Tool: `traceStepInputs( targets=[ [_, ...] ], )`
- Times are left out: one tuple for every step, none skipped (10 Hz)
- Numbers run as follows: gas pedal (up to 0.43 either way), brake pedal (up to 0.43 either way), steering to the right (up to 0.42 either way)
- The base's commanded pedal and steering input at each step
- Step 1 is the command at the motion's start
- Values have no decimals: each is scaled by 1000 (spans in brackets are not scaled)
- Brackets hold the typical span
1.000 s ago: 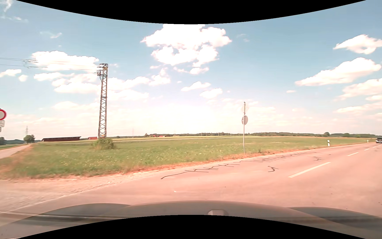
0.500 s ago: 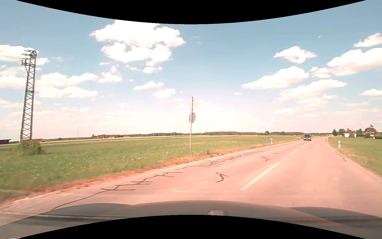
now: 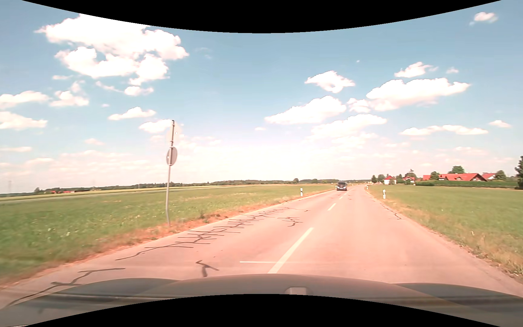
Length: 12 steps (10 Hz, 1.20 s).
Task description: Follow the waypoints while adhering to traffic rules and regulations
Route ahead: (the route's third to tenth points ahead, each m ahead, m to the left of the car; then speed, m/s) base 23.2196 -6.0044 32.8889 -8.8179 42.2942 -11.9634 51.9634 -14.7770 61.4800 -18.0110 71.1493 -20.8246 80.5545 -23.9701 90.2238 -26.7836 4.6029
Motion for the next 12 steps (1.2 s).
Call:
traceStepInputs(
  targets=[
    [177, 0, 410],
    [177, 0, 379],
    [177, 0, 343],
    [177, 0, 311],
    [177, 0, 262],
    [177, 0, 211],
    [177, 0, 174],
    [177, 0, 130],
    [177, 0, 84],
    [177, 0, 50],
    [177, 0, 21],
    [177, 0, 9]
  ],
)
